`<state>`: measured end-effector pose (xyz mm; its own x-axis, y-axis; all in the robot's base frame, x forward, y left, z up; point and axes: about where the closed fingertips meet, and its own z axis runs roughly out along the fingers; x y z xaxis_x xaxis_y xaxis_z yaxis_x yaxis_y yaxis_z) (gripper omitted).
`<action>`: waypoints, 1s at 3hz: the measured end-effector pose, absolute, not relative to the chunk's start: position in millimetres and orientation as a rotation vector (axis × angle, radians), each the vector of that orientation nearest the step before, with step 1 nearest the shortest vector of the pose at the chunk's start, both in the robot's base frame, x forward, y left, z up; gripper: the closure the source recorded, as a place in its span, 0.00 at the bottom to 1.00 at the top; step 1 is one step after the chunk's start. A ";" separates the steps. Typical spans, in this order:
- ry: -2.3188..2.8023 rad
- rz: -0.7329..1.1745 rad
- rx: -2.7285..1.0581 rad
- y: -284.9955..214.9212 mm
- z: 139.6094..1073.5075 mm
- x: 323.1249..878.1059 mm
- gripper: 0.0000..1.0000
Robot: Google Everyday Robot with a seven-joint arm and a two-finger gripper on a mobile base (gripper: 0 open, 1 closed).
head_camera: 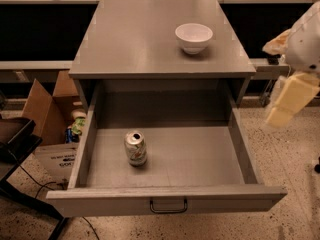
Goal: Pick 7up can from top drawer and place on counter
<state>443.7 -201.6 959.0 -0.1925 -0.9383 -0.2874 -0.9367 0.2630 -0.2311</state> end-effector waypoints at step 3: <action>1.603 0.621 -1.517 -55.7 828.3 487.1 0.00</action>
Offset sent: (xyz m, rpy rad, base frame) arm 0.0634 0.1802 -0.1298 0.9645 -0.1868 0.2886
